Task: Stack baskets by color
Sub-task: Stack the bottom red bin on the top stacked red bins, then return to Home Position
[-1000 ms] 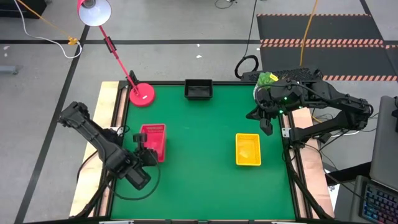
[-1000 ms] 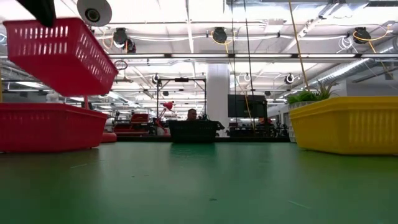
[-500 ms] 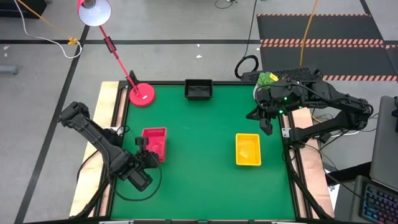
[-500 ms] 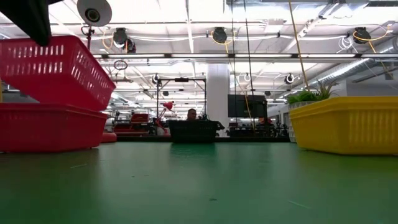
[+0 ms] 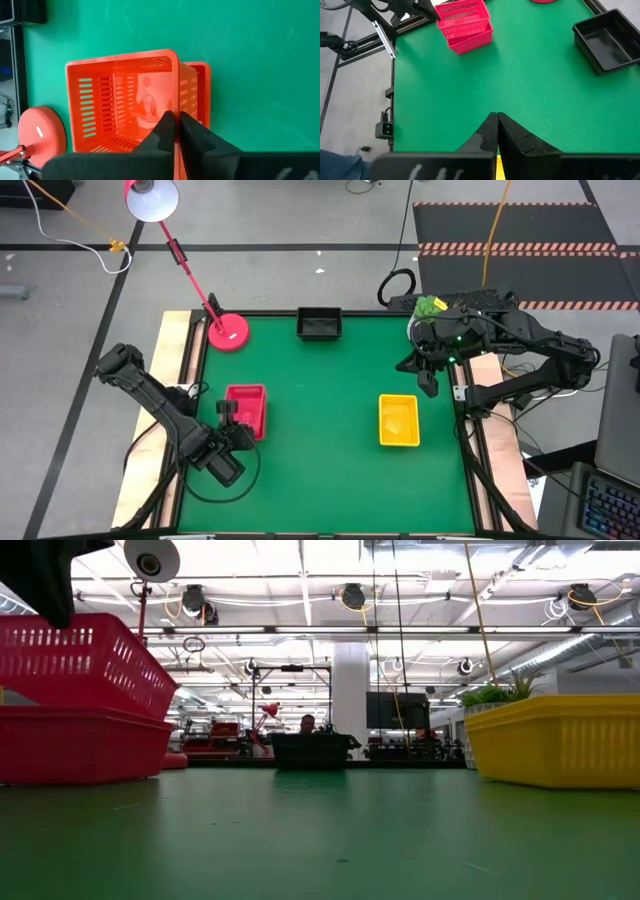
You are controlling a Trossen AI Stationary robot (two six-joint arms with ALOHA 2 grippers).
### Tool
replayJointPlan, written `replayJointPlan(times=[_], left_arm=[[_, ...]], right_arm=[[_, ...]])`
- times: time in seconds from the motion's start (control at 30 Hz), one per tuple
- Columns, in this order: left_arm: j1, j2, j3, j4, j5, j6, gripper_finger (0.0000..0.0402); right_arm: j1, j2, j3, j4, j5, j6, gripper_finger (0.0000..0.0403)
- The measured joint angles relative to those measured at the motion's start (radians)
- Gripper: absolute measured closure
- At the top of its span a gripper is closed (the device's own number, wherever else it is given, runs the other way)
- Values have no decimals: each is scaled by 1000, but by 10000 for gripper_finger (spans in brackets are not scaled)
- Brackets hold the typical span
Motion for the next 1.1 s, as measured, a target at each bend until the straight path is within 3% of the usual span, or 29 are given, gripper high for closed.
replayJointPlan(times=[0.4,0.63,0.83,0.93,1.1], left_arm=[[3,-3,-46,45,9,-46,297],[4,-70,-14,-2,18,-96,226],[35,-182,67,-51,17,-112,216],[63,-228,108,-103,5,-24,216],[120,-285,175,-115,-114,105,215]], right_arm=[[0,0,0,0,0,0,403],[0,0,0,0,0,0,403],[0,0,0,1,0,0,403],[0,0,0,17,-1,-9,403],[0,-17,0,122,-6,-92,403]])
